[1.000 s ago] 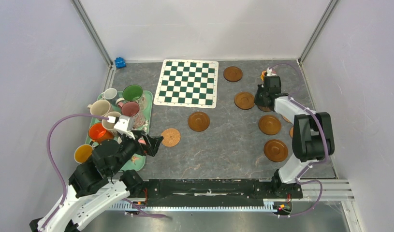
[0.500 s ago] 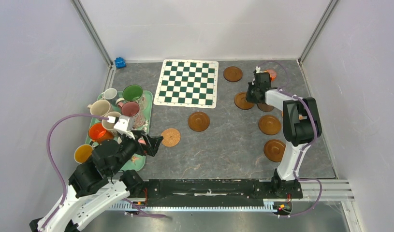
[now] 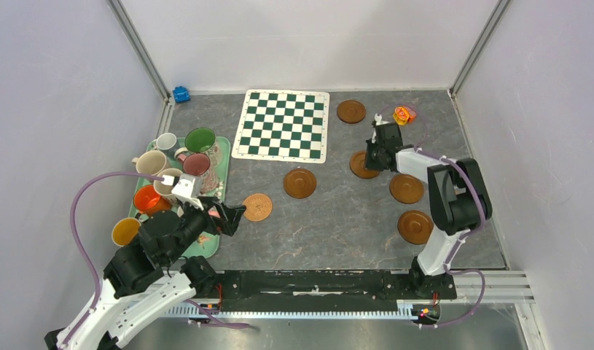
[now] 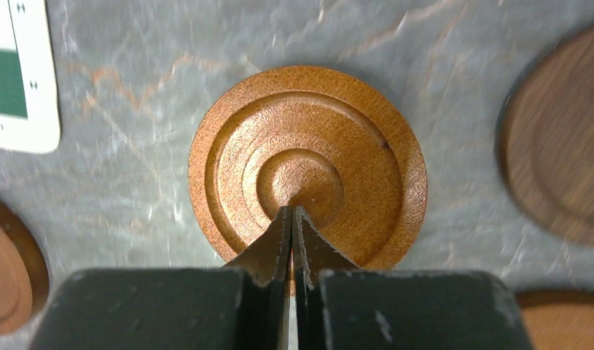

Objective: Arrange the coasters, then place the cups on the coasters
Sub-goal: Move the coaster to the center of the board.

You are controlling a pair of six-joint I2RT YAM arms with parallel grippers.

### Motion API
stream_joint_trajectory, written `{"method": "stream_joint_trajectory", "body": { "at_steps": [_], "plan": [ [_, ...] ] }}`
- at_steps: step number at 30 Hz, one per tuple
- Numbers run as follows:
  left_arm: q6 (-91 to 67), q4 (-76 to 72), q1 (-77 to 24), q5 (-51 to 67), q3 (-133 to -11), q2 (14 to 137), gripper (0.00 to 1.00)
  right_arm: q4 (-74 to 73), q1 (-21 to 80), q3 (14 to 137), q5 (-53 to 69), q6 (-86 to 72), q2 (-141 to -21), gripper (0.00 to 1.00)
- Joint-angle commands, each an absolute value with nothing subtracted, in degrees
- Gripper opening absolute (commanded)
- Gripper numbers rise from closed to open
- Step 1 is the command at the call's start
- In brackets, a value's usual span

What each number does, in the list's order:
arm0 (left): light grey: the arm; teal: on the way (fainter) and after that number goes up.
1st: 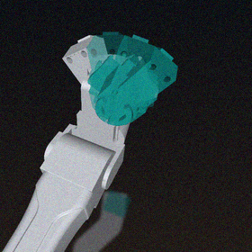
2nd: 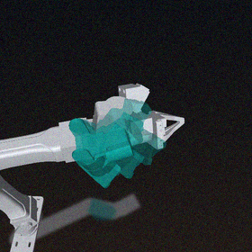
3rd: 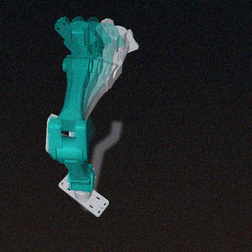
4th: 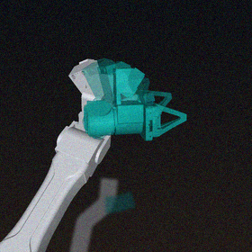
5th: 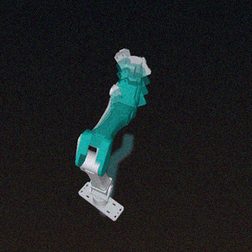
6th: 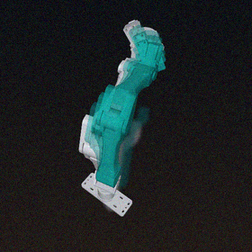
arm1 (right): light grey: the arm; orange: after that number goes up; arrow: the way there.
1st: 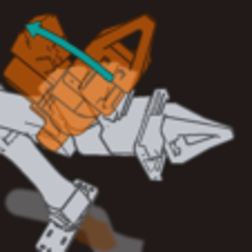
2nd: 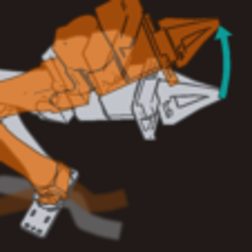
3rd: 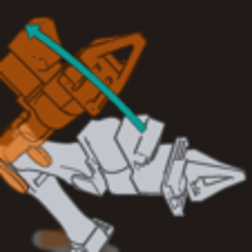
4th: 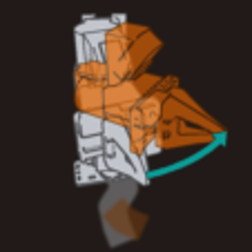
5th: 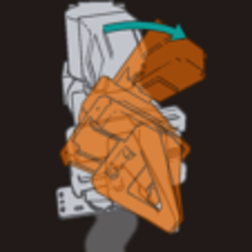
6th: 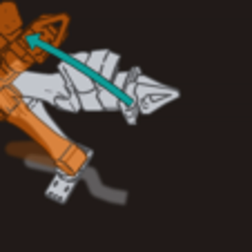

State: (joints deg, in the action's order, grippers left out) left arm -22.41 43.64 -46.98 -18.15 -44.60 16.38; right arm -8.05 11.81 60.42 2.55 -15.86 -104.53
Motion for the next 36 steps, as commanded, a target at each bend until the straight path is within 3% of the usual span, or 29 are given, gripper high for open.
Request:
{"method": "stream_joint_trajectory", "body": {
  "at_steps": [1, 13, 22, 36],
  "plan": [
    [-21.26, 42.01, -47.1, -19.12, -44.56, 16.17, 1.0, -13.5, 14.47, 52.92, 1.28, -16.66, -98.84, 0.0],
    [-21.18, 41.84, -47.11, -18.73, -44.56, 16.24, 1.0, -21.6, 19.42, 34.3, -3.16, -22.29, -80.9, 0.0],
    [-21.18, 41.84, -47.11, -19.07, -44.47, 16.55, 1.0, -25.49, 22.12, 19.54, 3.12, -28.75, -66.53, 0.0],
    [-21.36, 41.75, -47.11, -19.3, -44.48, 16.3, 1.0, -41.67, 24.68, 17.28, -0.5, -37.24, -53.03, 0.0]
  ]
}}
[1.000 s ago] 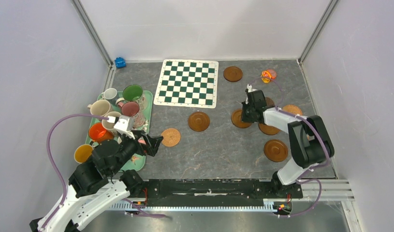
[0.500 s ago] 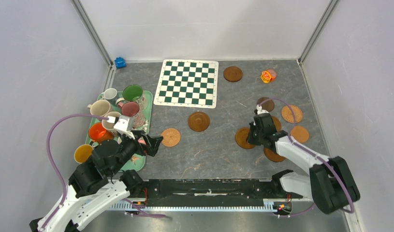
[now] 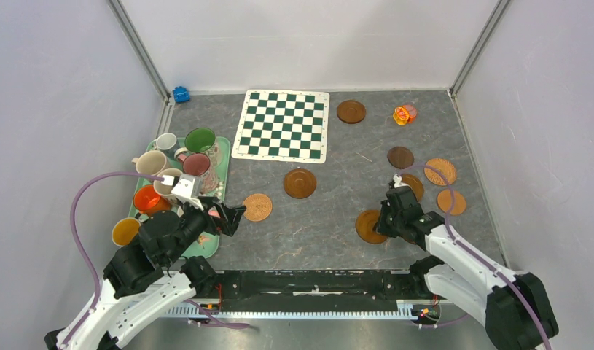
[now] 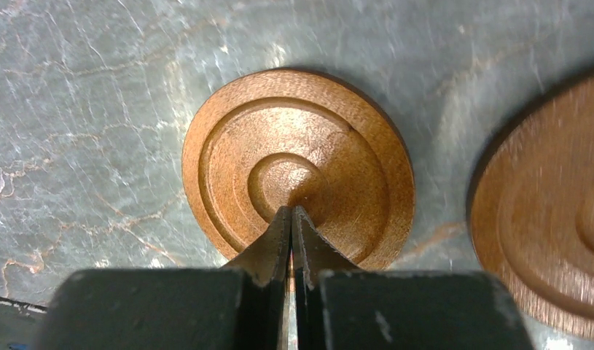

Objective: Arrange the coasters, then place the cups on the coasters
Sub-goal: Move the coaster to the center of the board.

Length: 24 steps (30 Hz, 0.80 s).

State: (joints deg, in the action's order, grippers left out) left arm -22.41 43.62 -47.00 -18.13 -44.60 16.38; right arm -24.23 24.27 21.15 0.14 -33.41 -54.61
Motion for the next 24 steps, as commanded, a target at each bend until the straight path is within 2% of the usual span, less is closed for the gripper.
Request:
{"method": "stream_joint_trajectory", "body": {
  "at_steps": [1, 9, 24],
  "plan": [
    [-21.27, 41.75, -47.13, -19.02, -44.47, 16.43, 1.0, -42.67, 24.69, 17.05, -0.17, -37.65, -52.32, 0.0],
    [-21.18, 41.77, -47.11, -18.54, -44.65, 16.58, 1.0, -51.4, 24.78, 19.14, -1.25, -39.4, -48.26, 0.0],
    [-21.27, 41.73, -47.1, -19.07, -44.57, 15.12, 1.0, -54.52, 24.89, 25.68, 2.56, -36.43, -47.45, 0.0]
  ]
}}
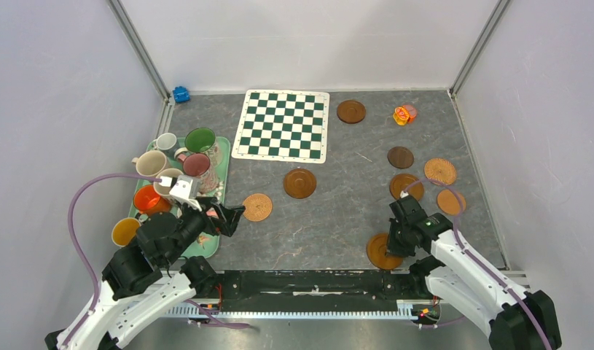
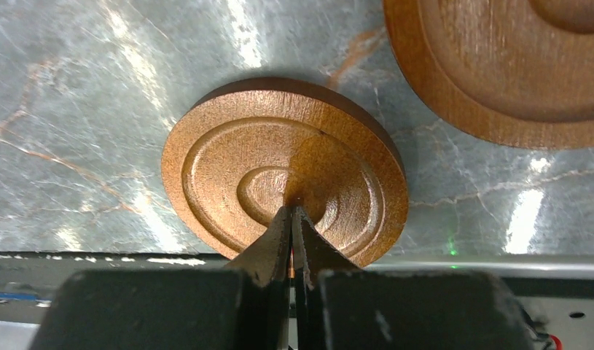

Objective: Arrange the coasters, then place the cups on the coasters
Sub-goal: Move the coaster to the center of the board.

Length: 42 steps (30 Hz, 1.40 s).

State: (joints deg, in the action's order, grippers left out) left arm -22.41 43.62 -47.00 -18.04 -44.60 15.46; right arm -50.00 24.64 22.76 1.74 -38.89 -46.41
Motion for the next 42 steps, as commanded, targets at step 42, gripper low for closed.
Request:
{"method": "stream_joint_trajectory", "body": {
  "at_steps": [42],
  "plan": [
    [-21.35, 41.81, -47.11, -18.81, -44.48, 14.37, 1.0, -41.37, 25.18, 30.96, 2.94, -32.97, -54.44, 0.0]
  ]
}}
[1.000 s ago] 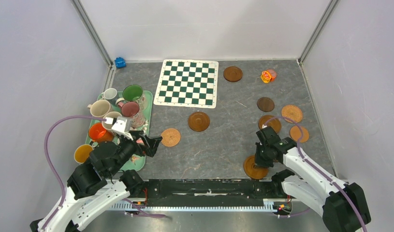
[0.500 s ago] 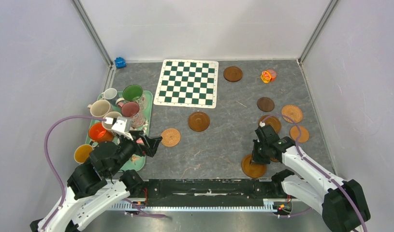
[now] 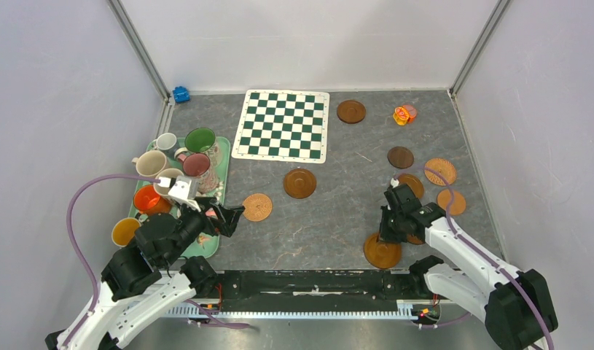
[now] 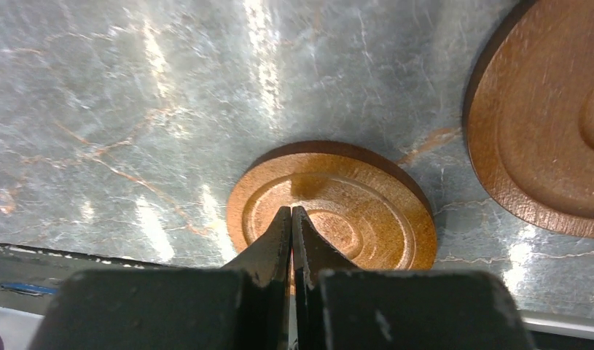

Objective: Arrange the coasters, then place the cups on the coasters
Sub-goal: Move the coaster to the center of the board.

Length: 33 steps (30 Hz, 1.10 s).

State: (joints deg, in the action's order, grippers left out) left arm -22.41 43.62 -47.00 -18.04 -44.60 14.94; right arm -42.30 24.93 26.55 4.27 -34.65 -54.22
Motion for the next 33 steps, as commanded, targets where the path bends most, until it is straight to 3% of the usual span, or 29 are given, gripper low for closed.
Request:
{"method": "stream_joint_trajectory", "body": {
  "at_steps": [1, 5, 9, 12, 18, 27, 33],
  "plan": [
    [-21.35, 41.84, -47.11, -18.81, -44.47, 14.44, 1.0, -41.35, 25.22, 32.13, 2.99, -32.6, -54.49, 0.0],
    [-21.35, 41.75, -47.1, -18.81, -44.47, 14.63, 1.0, -38.47, 25.22, 36.5, 4.42, -31.39, -54.53, 0.0],
    [-21.35, 41.75, -47.11, -18.63, -44.47, 15.02, 1.0, -25.14, 25.22, 37.16, 9.69, -32.31, -54.98, 0.0],
    [-21.35, 41.75, -47.11, -18.74, -44.47, 14.83, 1.0, -16.72, 25.25, 39.67, 6.25, -30.7, -58.74, 0.0],
    [-21.4, 41.75, -47.11, -19.03, -44.38, 14.35, 1.0, -6.58, 24.97, 51.4, -5.96, -24.02, -74.09, 0.0],
    [-21.63, 42.1, -47.11, -20.21, -44.42, 13.64, 1.0, 4.98, 22.24, 73.51, -8.22, -16.7, -99.76, 0.0],
    [-21.63, 42.1, -47.11, -19.91, -44.47, 14.43, 1.0, 11.3, 16.42, 84.7, -1.87, -26.22, -114.34, 0.0]
  ]
}}
